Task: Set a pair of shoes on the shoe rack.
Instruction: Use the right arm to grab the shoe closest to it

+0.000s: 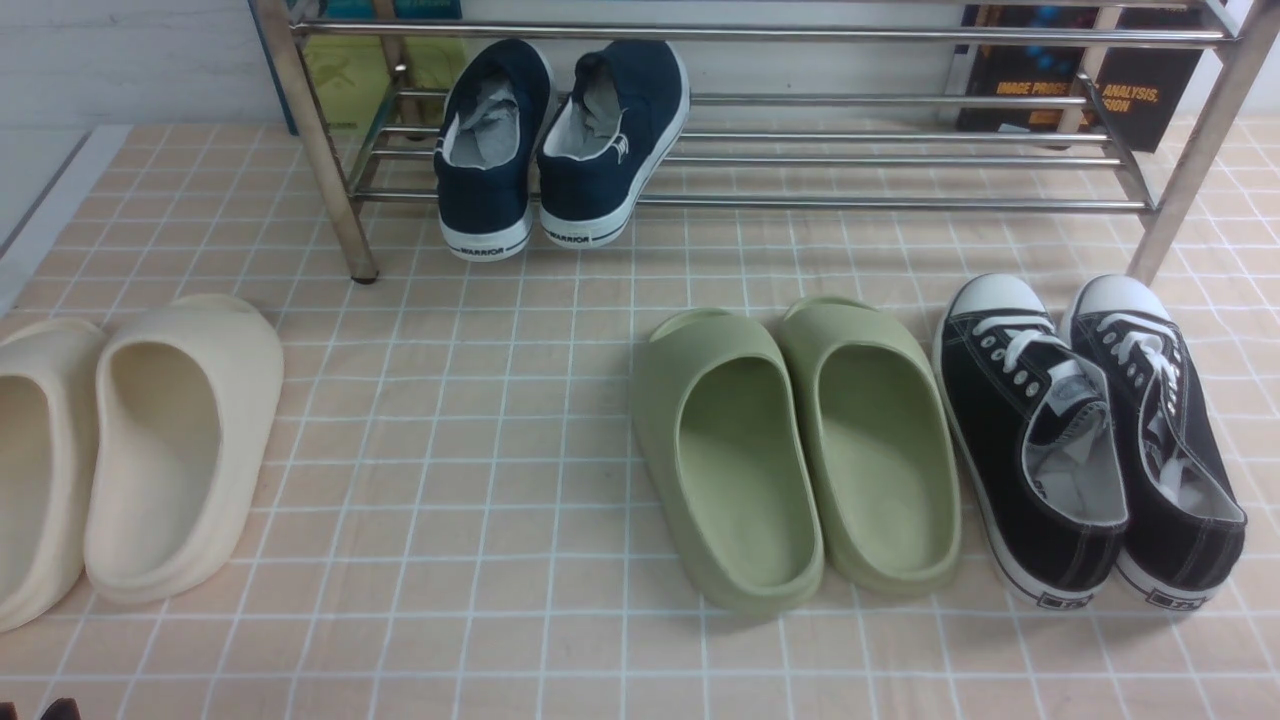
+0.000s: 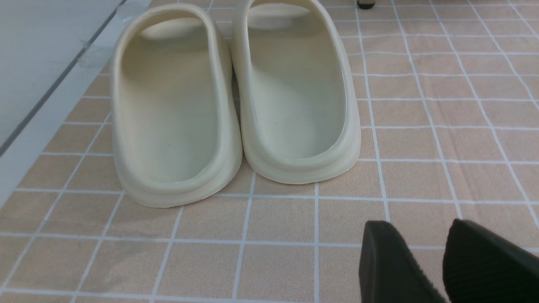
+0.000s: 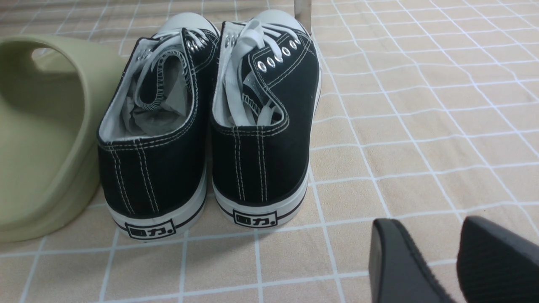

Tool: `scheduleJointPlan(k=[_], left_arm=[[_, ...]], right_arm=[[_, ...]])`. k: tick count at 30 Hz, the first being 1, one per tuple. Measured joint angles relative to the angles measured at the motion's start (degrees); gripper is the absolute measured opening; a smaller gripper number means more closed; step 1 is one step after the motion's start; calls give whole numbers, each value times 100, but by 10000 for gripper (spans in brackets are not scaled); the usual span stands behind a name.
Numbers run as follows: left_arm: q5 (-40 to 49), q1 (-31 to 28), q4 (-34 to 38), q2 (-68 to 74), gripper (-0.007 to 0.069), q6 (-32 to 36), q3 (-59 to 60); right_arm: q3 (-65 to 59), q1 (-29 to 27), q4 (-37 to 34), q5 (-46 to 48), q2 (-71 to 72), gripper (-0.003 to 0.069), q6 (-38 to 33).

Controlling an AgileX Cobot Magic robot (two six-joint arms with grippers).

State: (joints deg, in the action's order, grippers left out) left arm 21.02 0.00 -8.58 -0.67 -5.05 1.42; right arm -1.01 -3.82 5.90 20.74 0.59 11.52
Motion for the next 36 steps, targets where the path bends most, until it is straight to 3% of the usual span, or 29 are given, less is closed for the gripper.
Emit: scheduleJointPlan(k=[20, 26, 30, 32, 36], left_arm=[[0, 0, 0, 0, 238, 0, 0], [0, 0, 0, 0, 238, 0, 0], [0, 0, 0, 0, 238, 0, 0], [0, 0, 0, 0, 238, 0, 0], [0, 0, 0, 0, 238, 0, 0]], right_arm=[[0, 0, -360, 0, 0, 238, 159], [0, 0, -1844, 0, 0, 238, 1145], [-17, 0, -3764, 92, 0, 238, 2271], [-24, 0, -4093, 118, 0, 238, 2402], [-24, 0, -4030, 135, 0, 238, 2346]])
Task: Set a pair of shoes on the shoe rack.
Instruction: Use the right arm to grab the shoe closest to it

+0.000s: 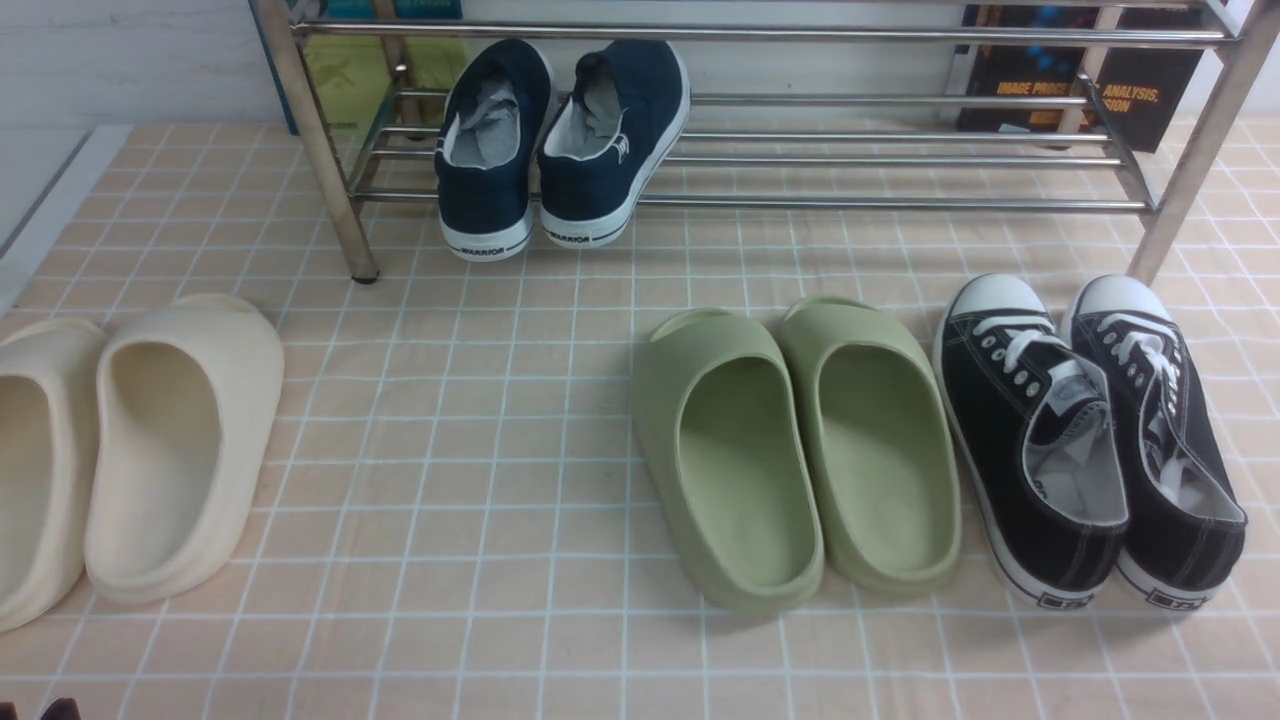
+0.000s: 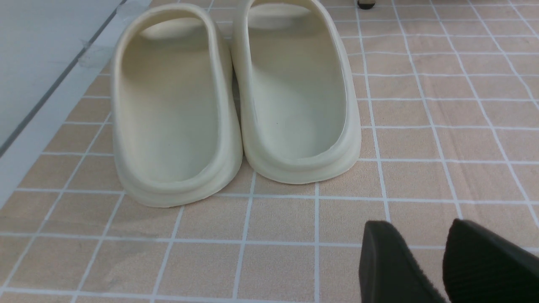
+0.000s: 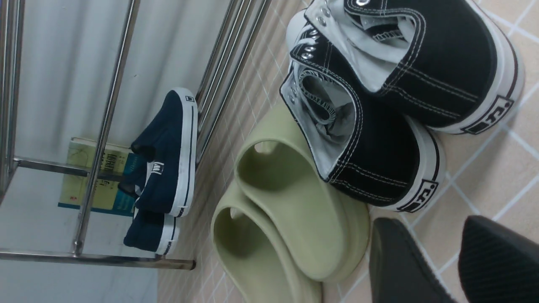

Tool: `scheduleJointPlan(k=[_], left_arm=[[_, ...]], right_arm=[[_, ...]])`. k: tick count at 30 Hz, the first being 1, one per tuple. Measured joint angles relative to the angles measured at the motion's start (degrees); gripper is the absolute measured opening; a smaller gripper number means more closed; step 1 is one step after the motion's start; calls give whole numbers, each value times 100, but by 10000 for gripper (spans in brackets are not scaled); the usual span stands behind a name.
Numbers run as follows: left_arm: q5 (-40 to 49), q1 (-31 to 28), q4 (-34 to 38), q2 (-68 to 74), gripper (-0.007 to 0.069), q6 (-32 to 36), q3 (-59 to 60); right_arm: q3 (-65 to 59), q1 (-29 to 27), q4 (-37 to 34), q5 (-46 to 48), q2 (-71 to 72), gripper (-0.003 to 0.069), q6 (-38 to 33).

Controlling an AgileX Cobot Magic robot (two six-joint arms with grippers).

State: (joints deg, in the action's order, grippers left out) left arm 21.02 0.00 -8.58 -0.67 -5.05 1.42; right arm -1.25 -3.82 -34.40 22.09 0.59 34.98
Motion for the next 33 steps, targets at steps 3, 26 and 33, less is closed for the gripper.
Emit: scheduleJointPlan(k=[3, 26, 33], left_arm=[[0, 0, 0, 0, 238, 0, 0], [0, 0, 0, 0, 238, 0, 0], [0, 0, 0, 0, 238, 0, 0]], right_arm=[[0, 0, 283, -35, 0, 238, -151], [5145, 244, 2083, 3482, -4252, -18, -4509], [6174, 1510, 2429, 4408, -6410, -17, -4512]])
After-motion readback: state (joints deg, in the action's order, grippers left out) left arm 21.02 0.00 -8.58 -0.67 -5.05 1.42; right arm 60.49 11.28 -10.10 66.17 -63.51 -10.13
